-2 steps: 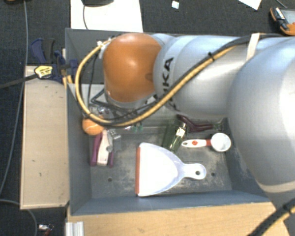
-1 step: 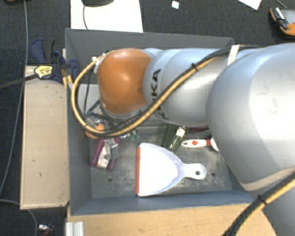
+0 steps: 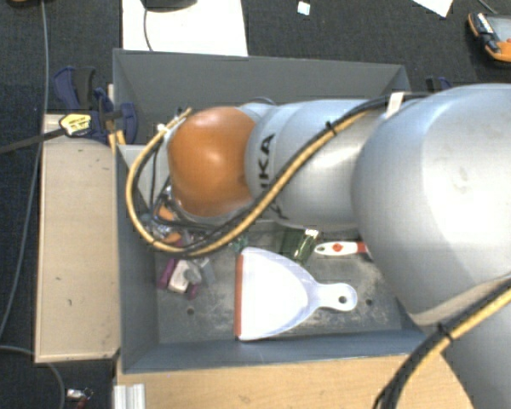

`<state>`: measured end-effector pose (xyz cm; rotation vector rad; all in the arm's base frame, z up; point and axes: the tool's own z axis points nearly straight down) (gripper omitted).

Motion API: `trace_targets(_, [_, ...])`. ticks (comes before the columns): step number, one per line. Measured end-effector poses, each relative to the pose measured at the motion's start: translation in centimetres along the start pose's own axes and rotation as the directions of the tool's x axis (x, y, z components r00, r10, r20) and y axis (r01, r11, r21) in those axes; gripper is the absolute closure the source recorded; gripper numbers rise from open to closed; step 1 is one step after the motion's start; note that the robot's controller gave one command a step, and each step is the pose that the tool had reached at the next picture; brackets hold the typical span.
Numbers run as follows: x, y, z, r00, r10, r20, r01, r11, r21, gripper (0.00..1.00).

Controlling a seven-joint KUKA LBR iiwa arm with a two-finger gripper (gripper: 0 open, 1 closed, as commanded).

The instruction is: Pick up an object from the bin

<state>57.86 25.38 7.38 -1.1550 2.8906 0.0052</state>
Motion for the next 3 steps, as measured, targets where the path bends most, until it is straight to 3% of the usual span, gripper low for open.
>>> trace_targets(1, [-0.2,-0.3,0.1,0.984,-0.177,-0.018,0.177,0.984,-0.008,1.00])
trace_targets(2, [-0.2,-0.3,0.0,0.984,-0.176,-0.018,0.175,0.984,-0.008,1.00])
trace_targets(3, [-0.2,-0.2,-2.9,0.985,-0.172,-0.016,0.172,0.985,-0.009,1.00])
